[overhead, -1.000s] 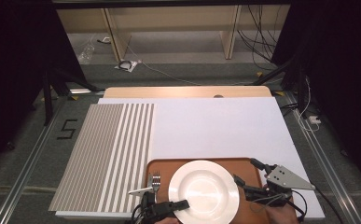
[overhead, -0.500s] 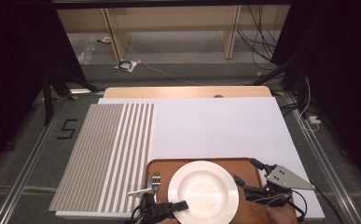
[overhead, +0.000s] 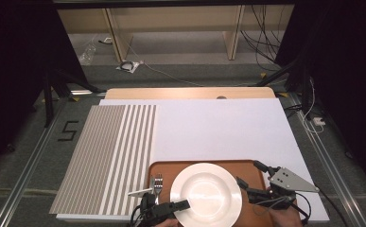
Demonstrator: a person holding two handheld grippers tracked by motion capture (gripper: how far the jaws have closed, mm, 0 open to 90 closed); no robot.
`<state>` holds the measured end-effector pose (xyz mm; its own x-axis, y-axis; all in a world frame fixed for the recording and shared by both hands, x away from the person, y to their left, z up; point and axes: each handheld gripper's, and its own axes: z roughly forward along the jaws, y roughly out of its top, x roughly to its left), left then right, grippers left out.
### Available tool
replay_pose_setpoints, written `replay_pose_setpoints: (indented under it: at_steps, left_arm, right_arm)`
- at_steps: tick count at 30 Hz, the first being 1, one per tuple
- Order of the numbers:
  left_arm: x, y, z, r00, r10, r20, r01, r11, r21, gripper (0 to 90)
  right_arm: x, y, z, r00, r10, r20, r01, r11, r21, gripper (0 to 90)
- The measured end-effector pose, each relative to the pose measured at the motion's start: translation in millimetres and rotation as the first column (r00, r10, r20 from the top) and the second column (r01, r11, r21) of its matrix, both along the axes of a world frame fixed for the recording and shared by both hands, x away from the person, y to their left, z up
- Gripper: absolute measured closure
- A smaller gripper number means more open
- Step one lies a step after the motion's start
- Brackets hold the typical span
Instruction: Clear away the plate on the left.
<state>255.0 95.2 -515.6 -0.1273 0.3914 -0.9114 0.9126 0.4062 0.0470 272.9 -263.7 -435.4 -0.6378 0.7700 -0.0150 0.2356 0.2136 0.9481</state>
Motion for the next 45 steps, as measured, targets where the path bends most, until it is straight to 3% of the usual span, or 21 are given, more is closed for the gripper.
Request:
replay_pose_setpoints:
  at_steps: [6,18,28,37,45]
  left_arm:
    - [1.9,4.1,6.5,0.9984,0.004,0.056,-0.006,0.9991,0.043,59.7]
    - [6.0,13.3,18.8,0.9923,-0.001,0.123,-0.009,0.9969,0.078,51.0]
    - [8.7,18.2,29.5,0.981,-0.008,0.194,-0.022,0.988,0.153,44.4]
    - [13.7,25.7,36.0,0.9655,-0.017,0.26,-0.036,0.9793,0.199,42.0]
    - [16.3,27.1,44.3,0.9401,-0.066,0.334,-0.032,0.9595,0.28,38.9]
  right_arm:
    - [-0.1,0.0,0.0,1.0,0.002,-0.001,-0.002,1.0,-0.003,21.1]
    - [-0.3,-0.1,0.3,1.0,0.0,-0.001,0.0,1.0,0.005,21.1]
    - [-0.3,-0.2,0.3,1.0,0.0,0.002,-0.001,1.0,0.004,21.1]
    - [-0.2,0.0,0.2,1.0,0.0,-0.001,0.0,1.0,0.004,21.1]
    - [-0.3,-0.2,0.3,1.0,0.002,0.001,-0.002,1.0,0.005,21.1]
